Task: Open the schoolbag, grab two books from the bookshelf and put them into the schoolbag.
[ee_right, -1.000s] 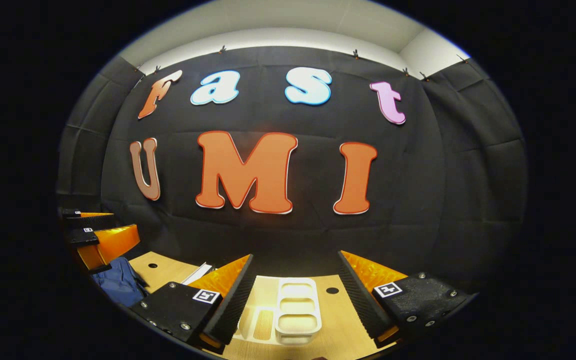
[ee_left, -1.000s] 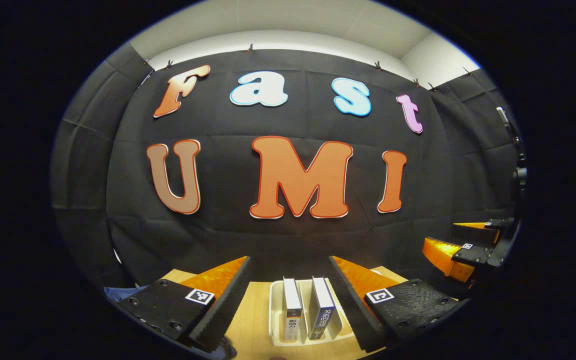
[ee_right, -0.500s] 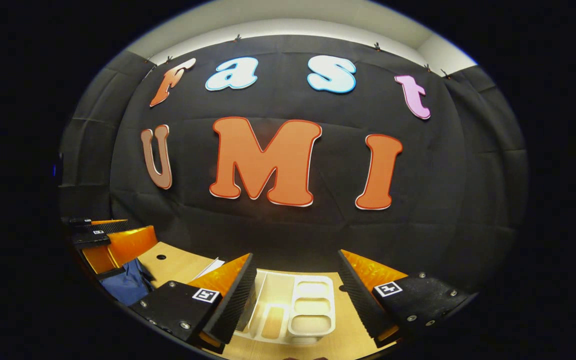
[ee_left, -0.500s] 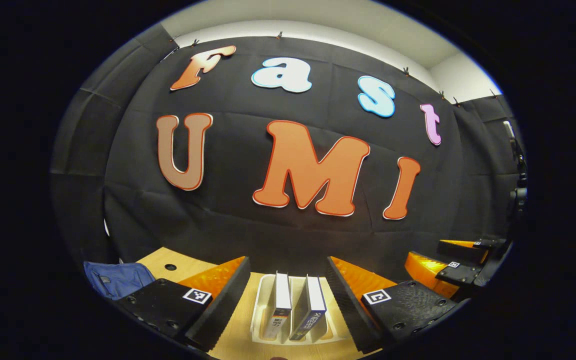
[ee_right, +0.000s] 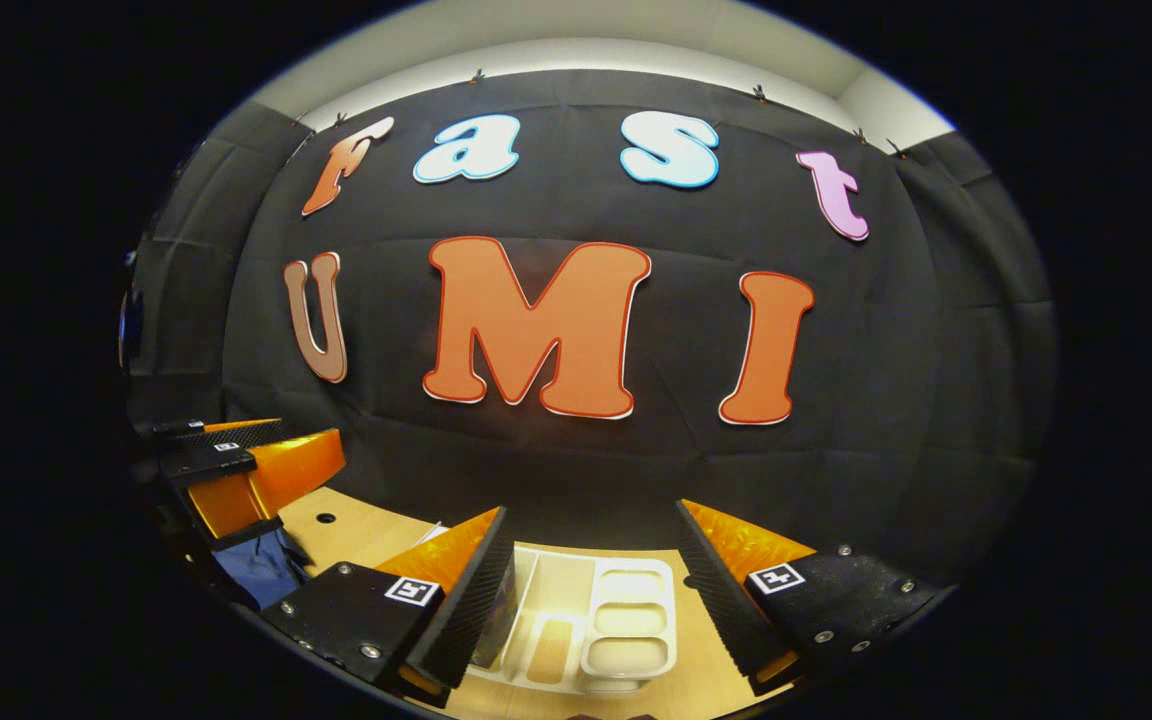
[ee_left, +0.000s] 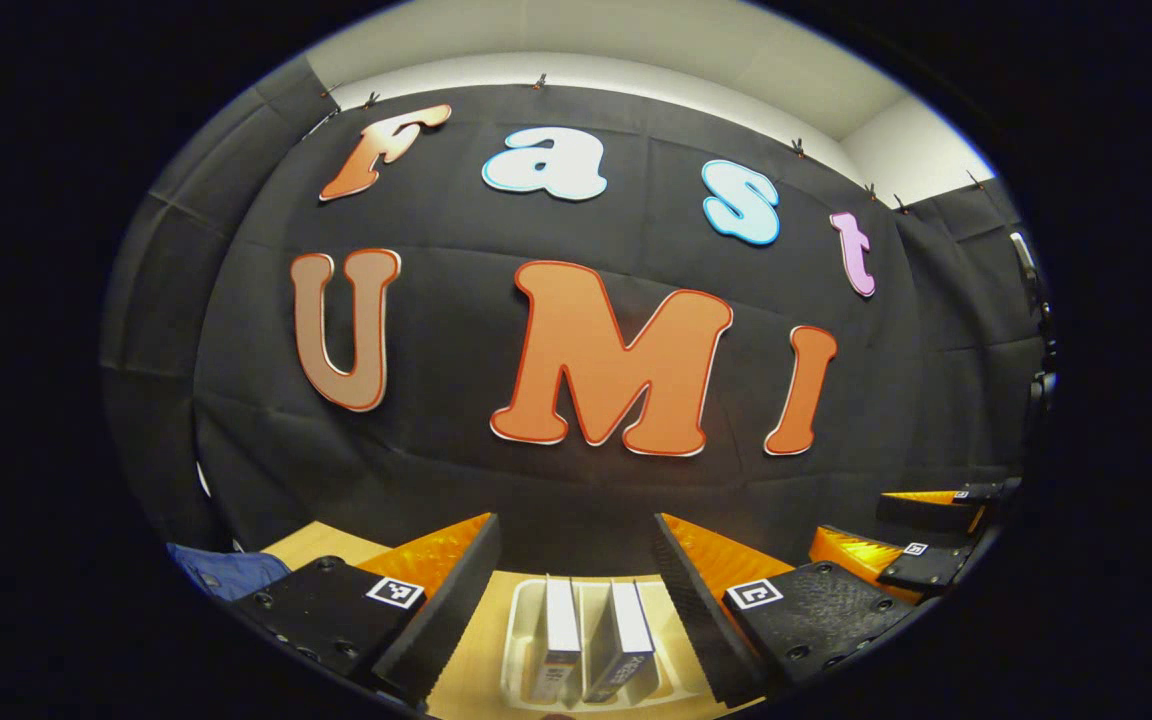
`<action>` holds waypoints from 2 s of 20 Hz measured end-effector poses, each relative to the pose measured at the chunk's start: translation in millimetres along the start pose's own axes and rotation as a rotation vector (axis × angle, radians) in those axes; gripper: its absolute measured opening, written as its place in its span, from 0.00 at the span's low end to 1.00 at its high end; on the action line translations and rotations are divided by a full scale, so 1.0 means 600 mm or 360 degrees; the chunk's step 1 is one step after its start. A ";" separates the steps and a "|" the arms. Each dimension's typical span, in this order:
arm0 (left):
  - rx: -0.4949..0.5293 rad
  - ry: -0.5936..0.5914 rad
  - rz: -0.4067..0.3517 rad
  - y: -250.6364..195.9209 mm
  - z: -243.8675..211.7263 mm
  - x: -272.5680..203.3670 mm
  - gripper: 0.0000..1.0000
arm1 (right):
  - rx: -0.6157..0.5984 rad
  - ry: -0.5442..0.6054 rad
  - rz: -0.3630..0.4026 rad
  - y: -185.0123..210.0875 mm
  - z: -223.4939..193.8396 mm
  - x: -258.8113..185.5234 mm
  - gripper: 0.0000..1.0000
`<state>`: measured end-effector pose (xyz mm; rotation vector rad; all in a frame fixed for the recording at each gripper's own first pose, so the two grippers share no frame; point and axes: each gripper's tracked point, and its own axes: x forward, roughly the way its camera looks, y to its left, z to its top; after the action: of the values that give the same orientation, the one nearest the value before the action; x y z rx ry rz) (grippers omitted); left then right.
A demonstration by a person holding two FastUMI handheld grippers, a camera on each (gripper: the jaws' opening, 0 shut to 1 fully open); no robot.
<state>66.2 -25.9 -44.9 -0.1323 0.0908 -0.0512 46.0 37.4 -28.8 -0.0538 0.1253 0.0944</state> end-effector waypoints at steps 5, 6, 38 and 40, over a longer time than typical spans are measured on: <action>0.0102 -0.0117 0.0024 0.010 0.032 -0.019 0.94 | 0.0035 0.0040 -0.0030 -0.014 -0.018 -0.013 0.96; 0.0140 -0.0149 0.0031 0.014 0.045 -0.026 0.94 | 0.0045 0.0036 -0.0056 -0.019 -0.015 -0.013 0.96; 0.0626 0.0178 0.0369 0.238 -0.111 -0.193 0.95 | 0.0082 0.0015 -0.0080 -0.027 -0.051 -0.072 0.96; 0.0730 0.0301 0.0396 0.269 -0.163 -0.209 0.99 | 0.0085 0.0038 -0.0075 -0.028 -0.063 -0.075 0.96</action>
<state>-60.7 128.3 -152.3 0.3432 0.2803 0.1645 -1.3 14.5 -59.5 -0.0045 0.1505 0.0431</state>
